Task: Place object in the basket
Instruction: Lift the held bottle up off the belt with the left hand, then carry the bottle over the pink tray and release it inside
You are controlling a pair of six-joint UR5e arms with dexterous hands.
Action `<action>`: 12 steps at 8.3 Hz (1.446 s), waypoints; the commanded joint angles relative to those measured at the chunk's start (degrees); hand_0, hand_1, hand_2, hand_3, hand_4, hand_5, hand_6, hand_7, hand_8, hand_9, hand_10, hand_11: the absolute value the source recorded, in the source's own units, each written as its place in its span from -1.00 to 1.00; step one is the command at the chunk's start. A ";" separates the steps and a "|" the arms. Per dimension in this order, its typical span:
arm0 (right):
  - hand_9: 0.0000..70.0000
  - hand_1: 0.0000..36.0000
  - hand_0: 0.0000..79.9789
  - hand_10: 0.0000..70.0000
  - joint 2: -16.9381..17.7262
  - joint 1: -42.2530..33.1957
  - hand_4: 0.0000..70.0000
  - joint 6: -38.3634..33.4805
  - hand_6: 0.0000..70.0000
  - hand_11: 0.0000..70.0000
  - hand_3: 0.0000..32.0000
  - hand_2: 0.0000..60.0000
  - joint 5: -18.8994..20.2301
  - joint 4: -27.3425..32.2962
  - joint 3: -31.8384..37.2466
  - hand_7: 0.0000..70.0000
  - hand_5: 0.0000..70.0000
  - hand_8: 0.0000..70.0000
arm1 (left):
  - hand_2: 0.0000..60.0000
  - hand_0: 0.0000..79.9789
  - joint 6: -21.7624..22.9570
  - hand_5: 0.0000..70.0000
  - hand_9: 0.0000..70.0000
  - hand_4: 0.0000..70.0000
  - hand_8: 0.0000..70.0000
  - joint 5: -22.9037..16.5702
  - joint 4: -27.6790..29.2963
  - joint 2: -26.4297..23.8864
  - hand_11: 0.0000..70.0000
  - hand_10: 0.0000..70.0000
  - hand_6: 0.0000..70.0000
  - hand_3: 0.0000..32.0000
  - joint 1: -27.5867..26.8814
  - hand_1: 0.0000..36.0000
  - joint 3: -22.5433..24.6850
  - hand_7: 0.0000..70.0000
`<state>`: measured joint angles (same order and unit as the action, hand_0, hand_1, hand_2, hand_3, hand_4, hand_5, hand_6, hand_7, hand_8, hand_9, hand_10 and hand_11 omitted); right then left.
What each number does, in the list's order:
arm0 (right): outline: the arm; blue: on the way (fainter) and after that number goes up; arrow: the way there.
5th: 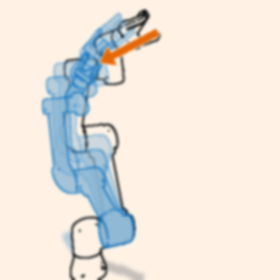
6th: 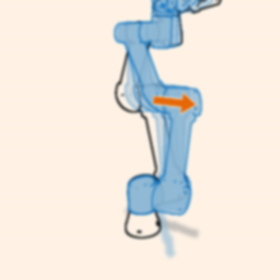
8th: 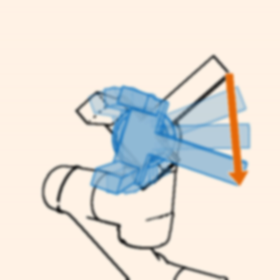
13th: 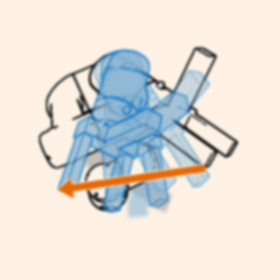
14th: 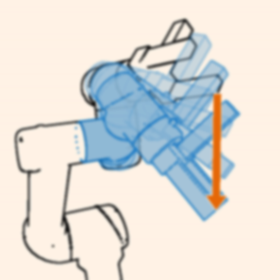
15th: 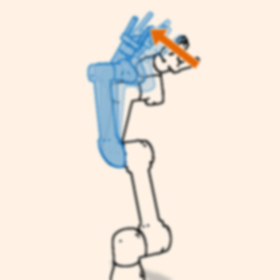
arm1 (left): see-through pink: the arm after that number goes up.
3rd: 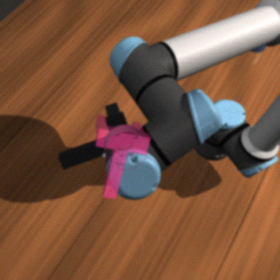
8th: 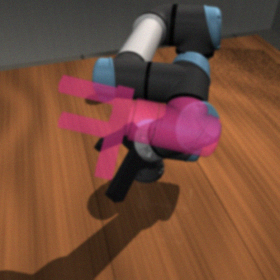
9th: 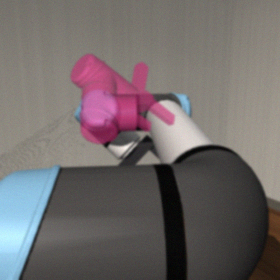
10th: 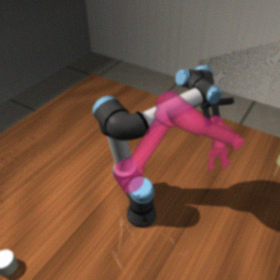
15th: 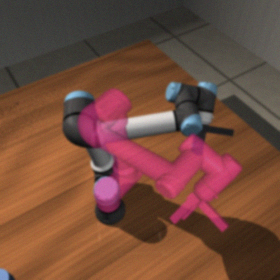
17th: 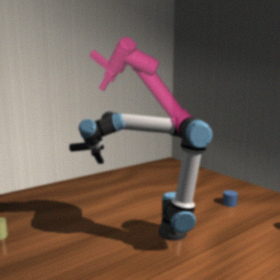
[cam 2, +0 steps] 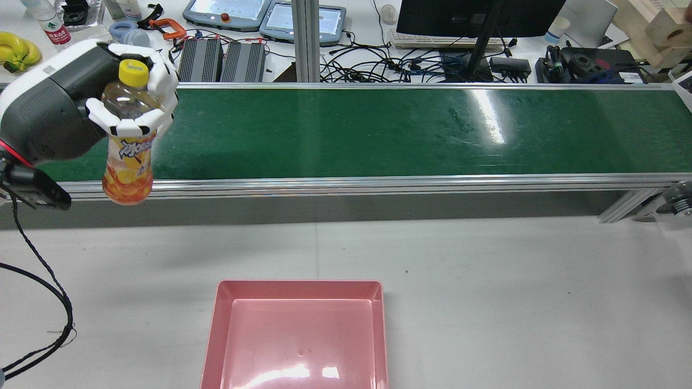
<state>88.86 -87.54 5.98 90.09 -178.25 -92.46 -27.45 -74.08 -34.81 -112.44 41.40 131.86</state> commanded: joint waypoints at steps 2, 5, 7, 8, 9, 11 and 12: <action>-1.00 -1.00 -1.00 -1.00 0.00 0.00 -1.00 0.09 -1.00 -1.00 -1.00 -1.00 0.00 0.01 0.00 -1.00 -1.00 -1.00 | 1.00 0.61 -10.32 1.00 1.00 1.00 1.00 11.28 1.76 -0.06 1.00 1.00 1.00 -1.00 -21.57 0.38 1.74 1.00; -1.00 -1.00 -1.00 -1.00 0.00 0.00 -1.00 0.00 -1.00 -1.00 -1.00 -1.00 0.00 0.01 0.00 -1.00 -1.00 -1.00 | 1.00 0.61 -15.87 1.00 1.00 1.00 1.00 12.91 7.01 -0.33 1.00 1.00 1.00 -1.00 -27.68 0.31 -0.79 1.00; -1.00 -1.00 -1.00 -1.00 0.00 0.00 -1.00 0.09 -1.00 -1.00 -1.00 -1.00 0.00 -0.08 -0.09 -1.00 -1.00 -1.00 | 0.72 0.63 -15.00 1.00 1.00 1.00 1.00 12.91 11.86 0.28 1.00 1.00 1.00 -1.00 -27.96 -0.03 -3.89 1.00; -1.00 -1.00 -1.00 -1.00 0.00 0.00 -1.00 0.00 -1.00 -1.00 -1.00 -1.00 0.00 -0.08 0.00 -1.00 -1.00 -1.00 | -0.83 0.80 -13.08 1.00 1.00 1.00 1.00 12.99 11.87 1.68 1.00 1.00 1.00 -1.00 -27.60 -0.51 -3.63 1.00; -1.00 -1.00 -1.00 -1.00 0.00 0.00 -1.00 0.00 -1.00 -1.00 -1.00 -1.00 0.00 0.01 0.00 -1.00 -1.00 -1.00 | -1.00 0.97 -12.80 1.00 1.00 1.00 0.72 12.99 11.87 1.87 1.00 0.88 0.66 -1.00 -27.69 -0.69 -3.63 1.00; -1.00 -1.00 -1.00 -1.00 0.00 0.00 -1.00 0.09 -1.00 -1.00 -1.00 -1.00 0.00 0.01 -0.09 -1.00 -1.00 -1.00 | -1.00 0.71 -13.06 0.13 0.18 -0.74 -0.28 12.30 11.34 1.87 0.81 0.26 -0.51 -1.00 -28.12 -0.53 -3.89 0.32; -1.00 -1.00 -1.00 -1.00 0.00 0.00 -1.00 0.09 -1.00 -1.00 -1.00 -1.00 0.00 0.01 0.00 -1.00 -1.00 -1.00 | -1.00 0.56 -13.06 -0.27 -0.61 -0.87 -0.79 12.03 10.64 1.78 -0.13 -0.44 -0.84 -1.00 -28.22 -0.52 -4.06 -0.51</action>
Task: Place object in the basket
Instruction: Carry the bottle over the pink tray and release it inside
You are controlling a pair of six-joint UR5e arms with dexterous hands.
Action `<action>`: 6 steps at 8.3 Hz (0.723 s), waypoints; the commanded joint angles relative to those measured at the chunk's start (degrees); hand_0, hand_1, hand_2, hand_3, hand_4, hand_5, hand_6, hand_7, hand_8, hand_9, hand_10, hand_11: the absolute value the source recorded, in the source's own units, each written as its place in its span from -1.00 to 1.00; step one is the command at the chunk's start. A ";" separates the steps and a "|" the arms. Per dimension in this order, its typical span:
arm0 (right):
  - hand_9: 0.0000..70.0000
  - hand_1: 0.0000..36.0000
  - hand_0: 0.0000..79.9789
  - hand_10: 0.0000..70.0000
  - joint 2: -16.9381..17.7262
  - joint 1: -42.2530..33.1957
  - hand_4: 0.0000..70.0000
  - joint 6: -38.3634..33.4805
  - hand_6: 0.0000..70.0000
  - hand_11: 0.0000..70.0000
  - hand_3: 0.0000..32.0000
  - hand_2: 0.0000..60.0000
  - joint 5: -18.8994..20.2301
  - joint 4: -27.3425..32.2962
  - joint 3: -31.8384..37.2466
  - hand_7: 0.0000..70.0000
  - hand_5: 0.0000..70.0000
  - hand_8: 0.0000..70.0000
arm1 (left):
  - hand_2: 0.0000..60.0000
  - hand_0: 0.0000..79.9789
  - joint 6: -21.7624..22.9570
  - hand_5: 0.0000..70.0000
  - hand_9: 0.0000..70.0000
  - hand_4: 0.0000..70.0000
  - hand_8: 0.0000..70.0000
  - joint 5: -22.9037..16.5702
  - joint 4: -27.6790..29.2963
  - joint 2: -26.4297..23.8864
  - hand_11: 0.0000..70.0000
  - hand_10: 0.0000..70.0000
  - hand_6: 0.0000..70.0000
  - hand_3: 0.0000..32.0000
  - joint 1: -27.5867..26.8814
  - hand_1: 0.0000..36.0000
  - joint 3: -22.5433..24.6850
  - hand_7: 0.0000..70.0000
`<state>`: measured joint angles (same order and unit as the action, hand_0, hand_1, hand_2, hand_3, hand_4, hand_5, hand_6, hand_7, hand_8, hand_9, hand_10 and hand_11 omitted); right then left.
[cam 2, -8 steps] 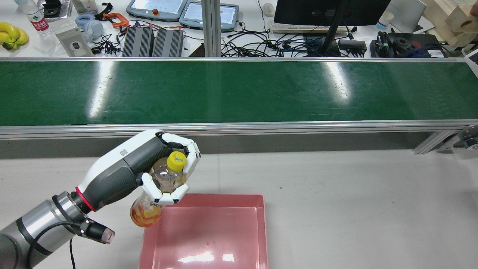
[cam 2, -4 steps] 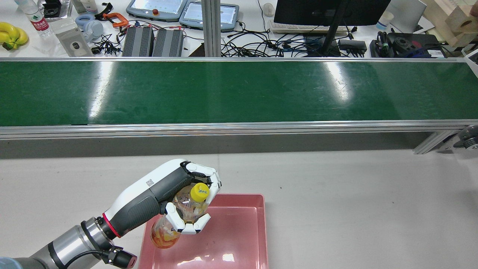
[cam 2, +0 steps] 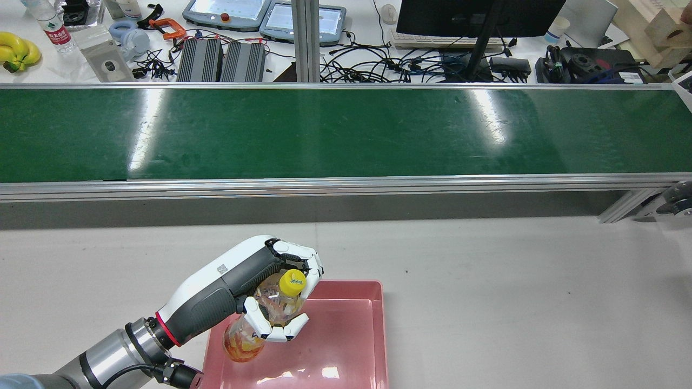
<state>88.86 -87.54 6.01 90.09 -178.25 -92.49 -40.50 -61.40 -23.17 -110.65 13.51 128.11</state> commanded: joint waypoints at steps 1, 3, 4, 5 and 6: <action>-1.00 -1.00 -1.00 -1.00 0.00 0.00 -1.00 -0.03 -1.00 -1.00 -1.00 -1.00 0.00 0.01 0.03 -1.00 -1.00 -1.00 | -1.00 0.52 -0.02 -0.61 -0.95 -0.91 -0.99 -0.91 -1.26 -0.18 -0.65 -0.80 -0.97 -1.00 -0.41 -0.50 -0.49 -0.73; -1.00 -1.00 -1.00 -1.00 0.00 0.00 -1.00 -0.03 -1.00 -1.00 -1.00 -1.00 0.00 -0.08 0.03 -1.00 -1.00 -1.00 | -1.00 0.52 0.07 -1.00 -1.00 -0.95 -1.00 -3.19 -1.35 -0.53 -0.97 -1.00 -1.00 -1.00 -0.33 -0.47 -0.76 -0.91; -1.00 -1.00 -1.00 -1.00 0.00 0.00 -1.00 -0.03 -1.00 -1.00 -1.00 -1.00 0.00 0.01 0.03 -1.00 -1.00 -1.00 | -1.00 0.51 0.07 -1.00 -1.00 -0.97 -1.00 -3.37 -1.35 -0.53 -1.00 -1.00 -1.00 -1.00 -0.24 -0.47 -0.76 -0.92; -1.00 -1.00 -1.00 -1.00 0.00 0.00 -1.00 -0.03 -1.00 -1.00 -1.00 -1.00 0.00 0.01 0.03 -1.00 -1.00 -1.00 | -1.00 0.52 0.85 -1.00 -1.00 -0.97 -1.00 -3.37 -1.44 -0.53 -1.00 -1.00 -1.00 -1.00 -0.15 -0.46 -0.76 -0.93; -1.00 -1.00 -1.00 -1.00 0.00 0.00 -1.00 -0.03 -1.00 -1.00 -1.00 -1.00 0.00 0.01 0.03 -1.00 -1.00 -1.00 | -1.00 0.51 1.91 -0.79 -1.00 -0.98 -1.00 -3.37 -1.61 -0.44 -0.99 -1.00 -1.00 -1.00 0.02 -0.48 -0.67 -0.91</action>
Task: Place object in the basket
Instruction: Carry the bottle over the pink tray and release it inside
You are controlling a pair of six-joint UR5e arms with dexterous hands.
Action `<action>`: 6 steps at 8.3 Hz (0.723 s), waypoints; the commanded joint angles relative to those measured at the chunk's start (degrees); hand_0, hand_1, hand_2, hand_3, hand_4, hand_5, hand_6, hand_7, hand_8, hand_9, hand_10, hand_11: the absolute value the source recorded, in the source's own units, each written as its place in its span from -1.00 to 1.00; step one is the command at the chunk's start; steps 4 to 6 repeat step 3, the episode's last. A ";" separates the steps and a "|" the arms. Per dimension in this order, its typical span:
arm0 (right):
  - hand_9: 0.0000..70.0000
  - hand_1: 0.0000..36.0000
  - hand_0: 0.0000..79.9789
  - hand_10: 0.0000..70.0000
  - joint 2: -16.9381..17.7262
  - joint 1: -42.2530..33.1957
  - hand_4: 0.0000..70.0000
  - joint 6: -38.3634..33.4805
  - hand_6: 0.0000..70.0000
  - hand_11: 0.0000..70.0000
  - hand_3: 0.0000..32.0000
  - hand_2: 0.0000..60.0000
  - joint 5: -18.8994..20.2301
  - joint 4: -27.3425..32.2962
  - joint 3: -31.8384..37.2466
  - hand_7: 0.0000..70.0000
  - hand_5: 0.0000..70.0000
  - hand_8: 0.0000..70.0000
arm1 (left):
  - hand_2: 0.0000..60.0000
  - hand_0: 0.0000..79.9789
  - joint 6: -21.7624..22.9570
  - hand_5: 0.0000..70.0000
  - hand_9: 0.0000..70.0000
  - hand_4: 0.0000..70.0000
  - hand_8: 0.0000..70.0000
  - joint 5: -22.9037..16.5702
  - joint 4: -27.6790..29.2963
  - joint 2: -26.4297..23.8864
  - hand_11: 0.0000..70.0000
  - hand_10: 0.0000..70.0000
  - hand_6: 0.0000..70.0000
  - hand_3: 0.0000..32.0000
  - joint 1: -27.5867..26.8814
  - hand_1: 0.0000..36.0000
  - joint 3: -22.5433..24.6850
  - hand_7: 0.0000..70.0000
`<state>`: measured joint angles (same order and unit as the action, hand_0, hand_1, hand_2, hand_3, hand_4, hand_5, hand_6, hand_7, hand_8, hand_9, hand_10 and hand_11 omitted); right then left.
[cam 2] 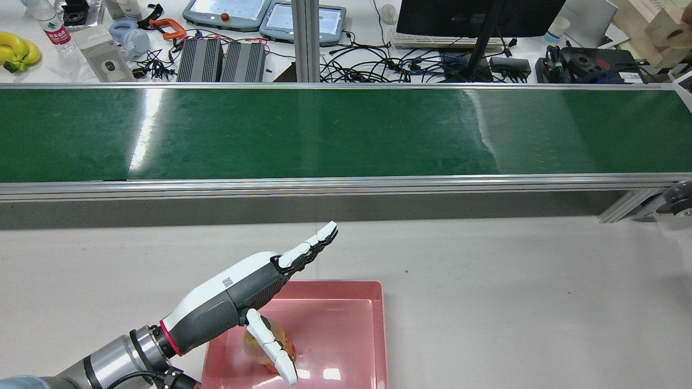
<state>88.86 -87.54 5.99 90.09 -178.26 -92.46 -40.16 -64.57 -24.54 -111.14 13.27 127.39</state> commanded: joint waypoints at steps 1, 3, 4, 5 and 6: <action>-1.00 -1.00 -1.00 -1.00 0.00 0.00 -1.00 -0.01 -1.00 -1.00 -1.00 -1.00 0.00 0.02 0.00 -1.00 -1.00 -1.00 | -1.00 0.51 4.97 -0.66 -1.00 -0.96 -1.00 -0.55 -0.86 0.14 -0.98 -1.00 -1.00 -1.00 1.22 -0.49 0.23 -0.88; -1.00 -1.00 -1.00 -1.00 0.00 0.00 -1.00 -0.01 -1.00 -1.00 -1.00 -1.00 0.00 0.02 0.00 -1.00 -1.00 -1.00 | -1.00 0.50 11.31 -0.44 -0.99 -0.93 -1.00 -11.38 -1.39 0.05 -0.89 -0.97 -1.00 -1.00 11.88 -0.51 0.23 -0.84; -1.00 -1.00 -1.00 -1.00 0.00 0.00 -1.00 -0.01 -1.00 -1.00 -1.00 -1.00 0.00 0.02 0.00 -1.00 -1.00 -1.00 | -1.00 0.50 11.31 -0.44 -0.99 -0.93 -1.00 -11.38 -1.39 0.05 -0.89 -0.97 -1.00 -1.00 11.88 -0.51 0.23 -0.84; -1.00 -1.00 -1.00 -1.00 0.00 0.00 -1.00 -0.01 -1.00 -1.00 -1.00 -1.00 0.00 0.02 0.00 -1.00 -1.00 -1.00 | -1.00 0.50 11.31 -0.44 -0.99 -0.93 -1.00 -11.38 -1.39 0.05 -0.89 -0.97 -1.00 -1.00 11.88 -0.51 0.23 -0.84; -1.00 -1.00 -1.00 -1.00 0.00 0.00 -1.00 -0.01 -1.00 -1.00 -1.00 -1.00 0.00 0.02 0.00 -1.00 -1.00 -1.00 | -1.00 0.50 11.31 -0.44 -0.99 -0.93 -1.00 -11.38 -1.39 0.05 -0.89 -0.97 -1.00 -1.00 11.88 -0.51 0.23 -0.84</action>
